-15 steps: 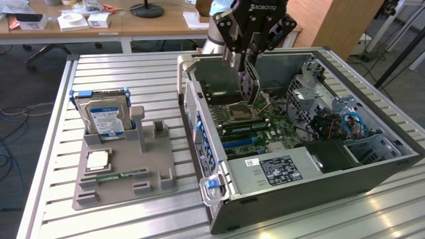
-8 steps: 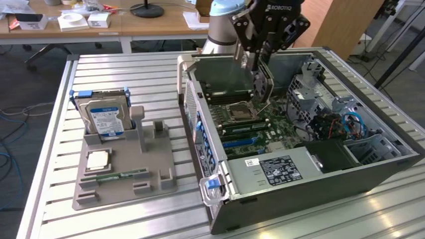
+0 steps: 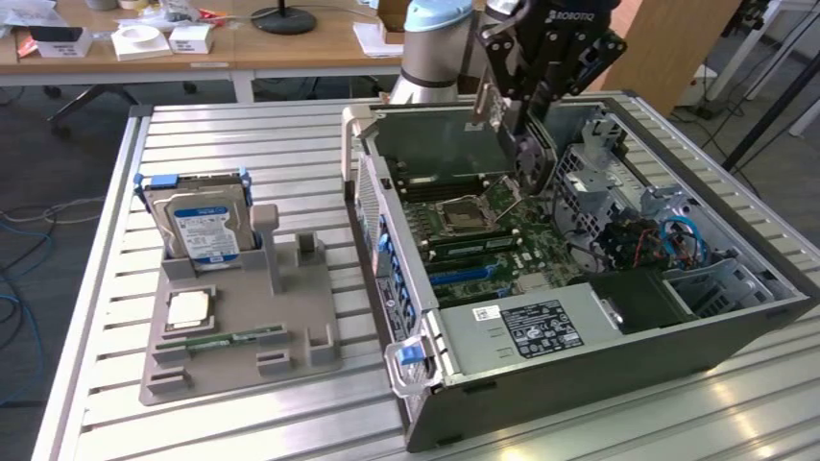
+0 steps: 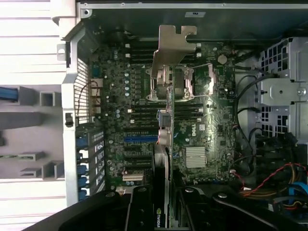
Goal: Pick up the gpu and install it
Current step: 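Pick up the gpu and move the gpu toward the slot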
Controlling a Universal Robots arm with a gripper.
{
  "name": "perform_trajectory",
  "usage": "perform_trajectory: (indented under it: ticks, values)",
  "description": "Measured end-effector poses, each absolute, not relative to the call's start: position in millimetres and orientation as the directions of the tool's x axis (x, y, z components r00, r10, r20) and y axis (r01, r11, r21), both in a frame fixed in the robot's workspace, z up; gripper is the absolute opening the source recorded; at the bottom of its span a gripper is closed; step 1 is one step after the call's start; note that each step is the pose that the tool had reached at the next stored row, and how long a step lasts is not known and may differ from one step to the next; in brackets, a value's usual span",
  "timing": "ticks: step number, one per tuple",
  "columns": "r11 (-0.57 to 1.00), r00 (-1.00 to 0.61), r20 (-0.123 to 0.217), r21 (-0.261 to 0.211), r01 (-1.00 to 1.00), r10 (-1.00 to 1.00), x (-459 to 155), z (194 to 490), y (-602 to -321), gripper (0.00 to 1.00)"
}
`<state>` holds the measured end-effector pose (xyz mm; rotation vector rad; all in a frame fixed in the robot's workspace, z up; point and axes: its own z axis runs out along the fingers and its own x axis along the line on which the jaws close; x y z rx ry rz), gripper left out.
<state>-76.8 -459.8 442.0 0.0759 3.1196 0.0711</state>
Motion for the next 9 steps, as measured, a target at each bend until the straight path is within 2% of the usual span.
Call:
perform_trajectory:
  ticks: [9]
  values:
    - [0.998,-0.999,-0.019,0.046,0.048,0.049,-48,442,-459,0.26]
